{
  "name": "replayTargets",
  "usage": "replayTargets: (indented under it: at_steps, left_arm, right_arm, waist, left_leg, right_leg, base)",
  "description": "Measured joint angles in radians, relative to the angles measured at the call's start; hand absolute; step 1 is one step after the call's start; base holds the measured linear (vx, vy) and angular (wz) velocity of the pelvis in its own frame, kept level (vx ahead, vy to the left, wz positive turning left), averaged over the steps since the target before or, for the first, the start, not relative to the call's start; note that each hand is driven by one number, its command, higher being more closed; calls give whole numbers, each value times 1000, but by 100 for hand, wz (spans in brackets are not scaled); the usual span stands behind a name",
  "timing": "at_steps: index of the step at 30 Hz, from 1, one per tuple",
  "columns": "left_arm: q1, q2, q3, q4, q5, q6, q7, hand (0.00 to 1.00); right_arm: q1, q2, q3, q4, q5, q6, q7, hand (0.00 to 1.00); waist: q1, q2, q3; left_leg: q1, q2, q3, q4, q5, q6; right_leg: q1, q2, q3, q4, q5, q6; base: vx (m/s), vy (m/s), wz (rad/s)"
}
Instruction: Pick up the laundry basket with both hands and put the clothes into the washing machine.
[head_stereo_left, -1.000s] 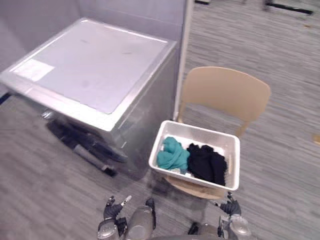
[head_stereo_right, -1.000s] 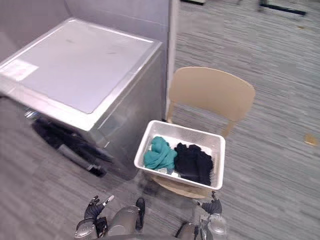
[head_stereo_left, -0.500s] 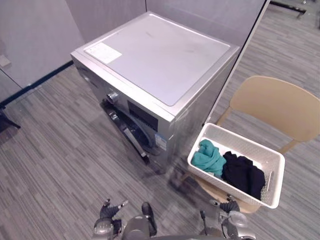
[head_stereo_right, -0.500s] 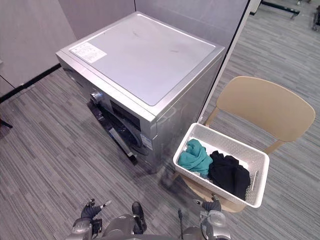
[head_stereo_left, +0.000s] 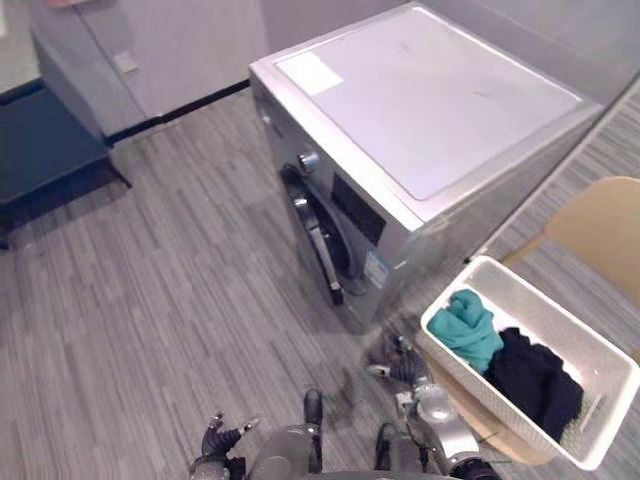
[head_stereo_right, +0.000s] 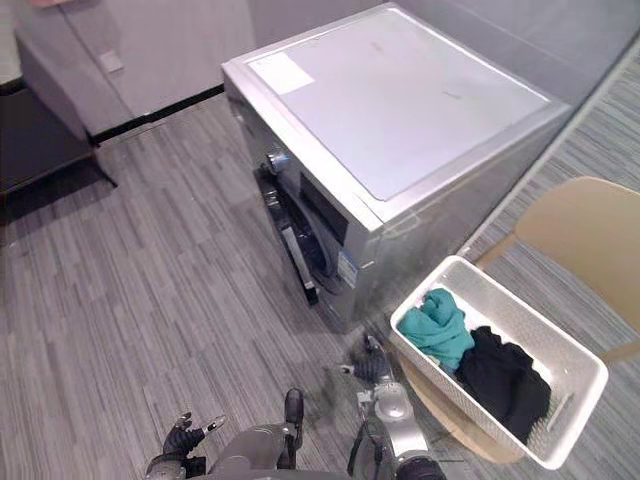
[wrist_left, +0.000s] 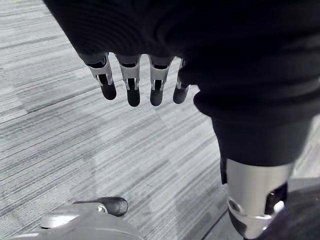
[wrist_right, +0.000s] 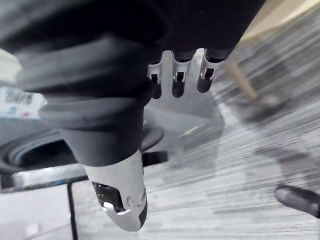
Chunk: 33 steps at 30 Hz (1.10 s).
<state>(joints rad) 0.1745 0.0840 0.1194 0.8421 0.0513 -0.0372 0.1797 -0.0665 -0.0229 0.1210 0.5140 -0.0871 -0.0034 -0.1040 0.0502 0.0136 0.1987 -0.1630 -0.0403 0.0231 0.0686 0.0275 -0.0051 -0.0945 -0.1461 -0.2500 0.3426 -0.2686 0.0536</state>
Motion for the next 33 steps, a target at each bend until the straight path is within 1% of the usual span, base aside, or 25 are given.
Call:
replayTargets:
  at_steps: [2,6,8,9,10,12,13,15,17,18,20,21,22,24,25,26,27,30,31,32,33]
  left_arm:
    - [0,0,-9,-16,0,-7,-1,0]
    - [2,0,-18,-34,-1,-14,0,0]
    - [1,-3,-42,-72,-2,-20,5,0]
    - [1,-7,-43,-80,-2,-21,6,0]
    - [1,-14,-47,-94,-6,-26,16,0]
    - [1,-21,-48,-110,-23,-29,24,0]
    - [1,-20,-48,-121,-25,-29,24,0]
    - [0,-20,-48,-133,-44,-32,24,0]
    - [-3,-20,-49,-154,-54,-38,24,0]
    - [-6,-20,-50,-168,-62,-39,24,0]
    - [-16,-19,-51,-177,-84,-41,24,0]
    - [-27,-19,-52,-185,-95,-40,24,0]
    - [-30,-18,-53,-198,-113,-42,25,0]
    - [-40,-2,-71,-207,-134,-44,29,0]
    - [-44,3,-88,-227,-143,-48,32,0]
    - [-45,2,-94,-240,-148,-51,33,0]
    - [-49,1,-108,-263,-156,-58,38,0]
    - [-81,-1,-117,-285,-163,-59,39,0]
    - [-95,-4,-120,-295,-168,-59,40,0]
    - [-99,-4,-122,-320,-170,-61,42,0]
    - [-99,-3,-122,-323,-171,-61,43,0]
  right_arm:
    - [-76,-13,7,-6,-1,-13,-4,0]
    - [-183,-30,8,-10,-4,-19,-9,0]
    - [-238,-35,8,-11,-17,-20,-50,0]
    - [-251,-38,7,-11,-23,-20,-55,0]
    - [-275,-46,3,-11,-26,-19,-74,0]
    - [-314,-52,-6,-9,-21,-19,-96,0]
    - [-345,-57,-6,-5,-8,-19,-103,0]
    - [-403,-67,-9,34,39,-19,-111,0]
    - [-458,-74,-18,71,85,-17,-112,0]
    - [-484,-79,-32,94,101,-16,-113,0]
    - [-521,-86,-36,111,145,-11,-112,0]
    - [-545,-82,-33,111,177,-11,-111,0]
    - [-560,-63,-44,115,209,-8,-149,0]
    - [-585,-53,-42,130,248,-11,-156,0]
    - [-615,-52,-42,140,270,-8,-168,0]
    - [-631,-52,-42,145,279,-7,-174,0]
    - [-669,-51,-41,149,290,-6,-177,0]
    - [-787,-51,-41,149,326,0,-180,0]
    - [-858,-51,-46,152,357,19,-199,0]
    - [-921,-64,-38,147,371,11,-202,0]
    - [-934,-63,-34,144,372,9,-200,0]
  waist:
    - [20,0,0]
    - [26,2,13]
    - [50,13,30]
    - [57,19,33]
    - [71,29,44]
    - [75,40,74]
    - [75,42,93]
    - [78,44,108]
    - [90,43,138]
    - [104,41,151]
    - [112,39,165]
    - [128,38,176]
    - [133,32,185]
    - [136,20,192]
    - [141,17,195]
    - [143,17,196]
    - [156,20,197]
    - [190,28,208]
    - [211,35,217]
    - [245,42,236]
    - [249,42,240]
  left_leg:
    - [-9,-3,-20,3,1,1]
    - [-17,-1,-46,10,1,1]
    - [-37,4,-50,24,1,0]
    - [-48,4,-50,32,1,0]
    - [-65,5,-51,41,1,0]
    - [-76,4,-56,48,1,0]
    - [-89,4,-66,54,1,-1]
    - [-113,4,-77,56,1,-2]
    - [-125,4,-81,57,2,-4]
    - [-136,0,-87,61,2,-4]
    - [-166,-10,-110,82,2,-4]
    - [-183,-13,-119,91,3,-5]
    - [-195,-16,-135,96,7,-10]
    - [-218,-20,-159,109,9,-15]
    - [-230,-31,-186,107,14,-21]
    - [-238,-30,-193,107,17,-24]
    - [-259,-32,-215,106,19,-39]
    - [-304,-33,-270,105,28,-53]
    - [-317,-30,-278,106,31,-58]
    - [-326,-29,-290,106,51,-63]
    - [-328,-31,-294,108,54,-63]
  right_leg:
    - [4,2,-16,-3,1,0]
    - [19,4,-39,-11,1,0]
    - [5,4,-49,-2,0,-1]
    - [-4,4,-51,4,0,-2]
    - [-16,4,-55,8,-1,-3]
    - [-18,4,-67,10,-3,-7]
    - [-26,3,-79,17,-4,-9]
    - [-57,2,-84,41,-8,-14]
    - [-73,-1,-90,59,-10,-16]
    - [-82,-7,-99,69,-17,-19]
    - [-99,-16,-119,89,-27,-16]
    - [-108,-20,-133,99,-33,-18]
    - [-114,-22,-146,106,-37,-21]
    - [-122,-21,-171,113,-43,-23]
    - [-126,-24,-194,112,-54,-22]
    - [-128,-26,-205,112,-61,-20]
    - [-142,-27,-232,118,-66,-25]
    - [-156,-26,-308,129,-75,-36]
    - [-156,-26,-340,132,-82,-42]
    - [-155,-27,-363,148,-88,-44]
    - [-156,-27,-367,150,-90,-44]
  base:
    - [213,-112,32]
    - [101,-91,25]
    - [50,-103,14]
    - [19,-80,13]
    - [3,-74,13]
    - [-23,-51,18]
    - [-38,-27,16]
    - [-55,-22,15]
    - [-70,-9,13]
    - [-85,-7,27]
    - [-82,-12,35]
    - [-79,-23,33]
    - [-83,-27,31]
    - [-101,-40,33]
    - [-122,-46,37]
    - [-141,-51,42]
    - [-143,-54,53]
    - [-103,-63,66]
    - [-56,-132,83]
    - [-37,-138,64]
    - [8,-146,51]
